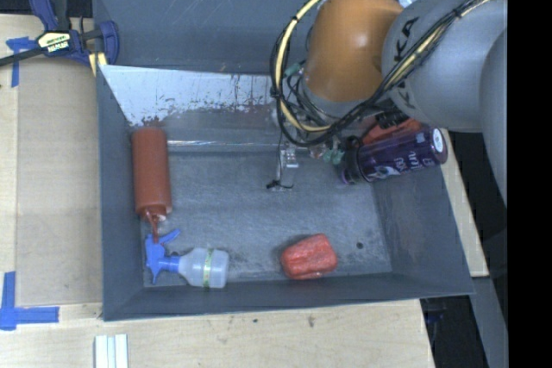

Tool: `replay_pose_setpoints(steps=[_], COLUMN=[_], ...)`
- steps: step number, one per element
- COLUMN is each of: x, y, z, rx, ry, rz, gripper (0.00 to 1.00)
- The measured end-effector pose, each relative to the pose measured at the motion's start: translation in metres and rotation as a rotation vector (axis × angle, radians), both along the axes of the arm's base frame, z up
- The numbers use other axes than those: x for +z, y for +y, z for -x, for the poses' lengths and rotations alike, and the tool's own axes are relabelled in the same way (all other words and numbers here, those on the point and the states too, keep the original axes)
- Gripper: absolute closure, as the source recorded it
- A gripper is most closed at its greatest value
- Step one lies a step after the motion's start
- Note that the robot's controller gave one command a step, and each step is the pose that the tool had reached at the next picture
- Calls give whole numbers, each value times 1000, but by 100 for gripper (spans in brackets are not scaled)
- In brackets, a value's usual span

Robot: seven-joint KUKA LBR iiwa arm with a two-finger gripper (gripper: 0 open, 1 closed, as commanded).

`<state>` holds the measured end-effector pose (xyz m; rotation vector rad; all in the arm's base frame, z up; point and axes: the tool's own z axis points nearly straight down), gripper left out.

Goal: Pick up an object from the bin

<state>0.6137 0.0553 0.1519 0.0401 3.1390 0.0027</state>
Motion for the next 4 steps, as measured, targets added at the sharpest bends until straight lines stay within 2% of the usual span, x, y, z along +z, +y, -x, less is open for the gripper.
replay_pose_setpoints(steps=[2, 3, 4], x=[32, 11, -4], y=[-33, -30, -68], z=[-5, -12, -7], rx=[-69, -126, -114], ry=[-2, -3, 0], rz=[1, 1, 2], gripper=[0, 0, 0])
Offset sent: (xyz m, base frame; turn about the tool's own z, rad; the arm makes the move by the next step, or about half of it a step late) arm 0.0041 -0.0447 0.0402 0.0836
